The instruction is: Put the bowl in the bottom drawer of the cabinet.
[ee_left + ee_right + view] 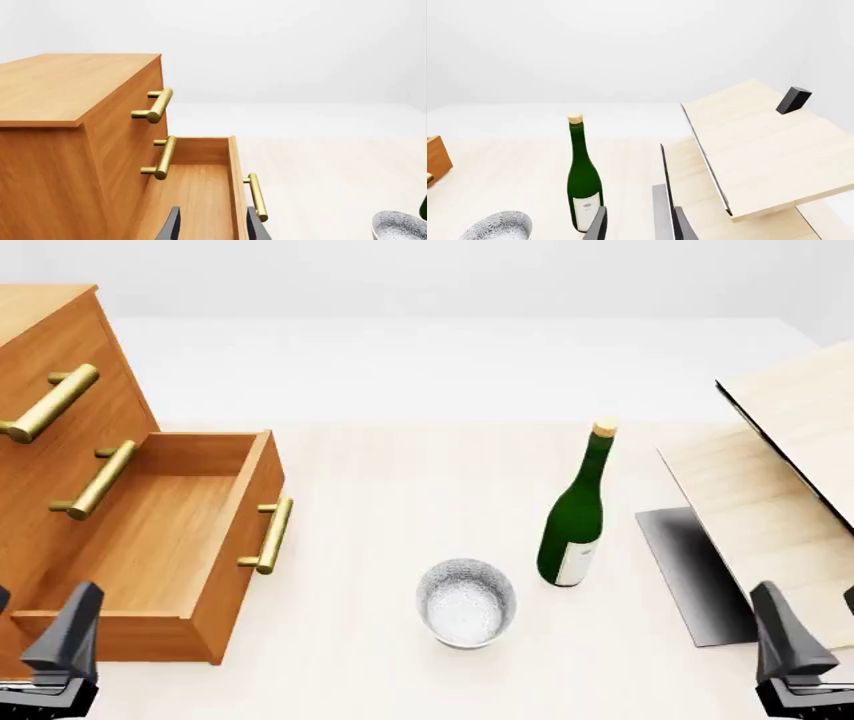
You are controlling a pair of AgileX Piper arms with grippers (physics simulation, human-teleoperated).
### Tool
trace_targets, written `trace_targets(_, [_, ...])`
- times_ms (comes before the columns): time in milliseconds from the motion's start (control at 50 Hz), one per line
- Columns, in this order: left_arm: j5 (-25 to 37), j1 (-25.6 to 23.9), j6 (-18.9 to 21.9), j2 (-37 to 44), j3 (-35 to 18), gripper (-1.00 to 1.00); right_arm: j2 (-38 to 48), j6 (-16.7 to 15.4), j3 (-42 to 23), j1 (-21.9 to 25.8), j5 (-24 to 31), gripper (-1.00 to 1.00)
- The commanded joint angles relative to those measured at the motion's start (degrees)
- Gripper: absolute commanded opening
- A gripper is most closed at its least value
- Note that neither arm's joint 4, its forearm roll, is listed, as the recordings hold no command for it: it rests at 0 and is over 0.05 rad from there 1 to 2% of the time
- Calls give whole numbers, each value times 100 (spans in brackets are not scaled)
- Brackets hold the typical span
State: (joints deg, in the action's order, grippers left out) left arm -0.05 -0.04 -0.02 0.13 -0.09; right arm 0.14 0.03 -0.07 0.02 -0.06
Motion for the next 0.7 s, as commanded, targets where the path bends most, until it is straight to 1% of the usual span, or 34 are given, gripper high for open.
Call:
trace_targets(20, [-28, -32, 16, 11, -10, 100, 32, 13, -14, 2, -14, 100])
trace_targets(280, [-76, -170, 147, -9, -33, 100, 26, 22, -15, 2, -8, 100])
trace_targets(300, [-66, -283, 133, -7, -39, 100, 25, 20, -15, 2, -8, 100])
trace_targets(340, [-133, -330, 218, -11, -45, 100, 25, 22, -15, 2, -7, 100])
trace_targets(380, [-118, -534, 277, -11, -94, 100, 23, 20, -15, 2, -7, 100])
trace_targets(400, [-147, -559, 325, -9, -141, 100, 22, 21, -15, 2, -6, 100])
trace_targets(420, [-251, -674, 287, -11, -184, 100, 22, 21, -15, 2, -5, 100])
trace_targets(440, [-229, -740, 394, -12, -213, 100, 22, 21, -15, 2, -5, 100])
trace_targets(480, [-251, -949, 459, -12, -252, 100, 21, 22, -15, 1, -4, 100])
trace_targets(500, [-230, -1048, 431, -12, -295, 100, 21, 22, -15, 1, -4, 100])
trace_targets(540, [-182, -1301, 522, -12, -416, 100, 22, 22, -15, 1, -5, 100])
trace_targets(560, [-186, -1531, 519, -12, -535, 100, 22, 22, -15, 1, -5, 100])
trace_targets(580, [-637, -1585, 496, -13, -126, 100, 22, 22, -15, 1, -5, 100])
trace_targets(600, [-684, -1665, 450, -13, -89, 100, 22, 22, -15, 1, -5, 100])
trace_targets(640, [-603, -1845, 603, -12, -139, 100, 22, 22, -15, 1, -5, 100])
trace_targets(700, [-484, -2015, 515, -12, -302, 100, 22, 21, -15, 1, -5, 100])
